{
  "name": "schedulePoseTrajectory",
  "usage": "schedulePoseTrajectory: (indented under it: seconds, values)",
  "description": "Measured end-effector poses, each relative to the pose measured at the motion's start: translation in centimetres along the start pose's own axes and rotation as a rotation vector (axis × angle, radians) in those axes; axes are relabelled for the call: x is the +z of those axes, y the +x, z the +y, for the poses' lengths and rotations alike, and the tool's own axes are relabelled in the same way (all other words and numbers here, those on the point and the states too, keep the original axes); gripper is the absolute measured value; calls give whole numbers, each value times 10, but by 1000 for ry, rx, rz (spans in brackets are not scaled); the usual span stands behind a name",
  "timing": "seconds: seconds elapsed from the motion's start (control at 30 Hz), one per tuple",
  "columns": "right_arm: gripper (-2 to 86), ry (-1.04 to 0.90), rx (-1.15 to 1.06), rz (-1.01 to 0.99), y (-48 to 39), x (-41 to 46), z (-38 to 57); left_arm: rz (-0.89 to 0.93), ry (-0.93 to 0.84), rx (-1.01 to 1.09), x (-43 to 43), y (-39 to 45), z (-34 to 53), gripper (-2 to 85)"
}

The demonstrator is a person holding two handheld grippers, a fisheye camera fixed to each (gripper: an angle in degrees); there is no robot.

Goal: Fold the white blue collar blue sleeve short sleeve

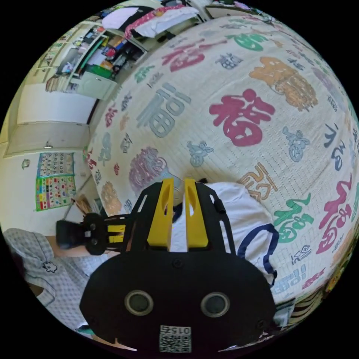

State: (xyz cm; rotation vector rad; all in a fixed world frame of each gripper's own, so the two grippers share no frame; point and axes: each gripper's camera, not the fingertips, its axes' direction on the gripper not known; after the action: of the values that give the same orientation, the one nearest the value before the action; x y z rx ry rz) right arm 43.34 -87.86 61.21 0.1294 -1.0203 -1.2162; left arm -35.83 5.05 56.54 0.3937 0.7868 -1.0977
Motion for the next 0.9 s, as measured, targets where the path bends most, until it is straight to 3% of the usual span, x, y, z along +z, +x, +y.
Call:
schedulePoseTrajectory:
  seconds: [0.13,0.37,0.6,0.73,0.9]
  values:
    - [24,-188,84,103,29,39,1,-29,-37,84,8,24,10,-8]
    - [61,-77,277,22,65,18,52,22,-82,18,30,17,15,-8]
    - [67,-72,193,28,46,30,19,26,-86,0,48,5,-8,-8]
    - [17,-150,116,190,34,37,1,19,-66,-22,53,-1,-23,-8]
    - [11,21,84,119,21,-1,-11,-36,57,-223,39,-41,-33,-8]
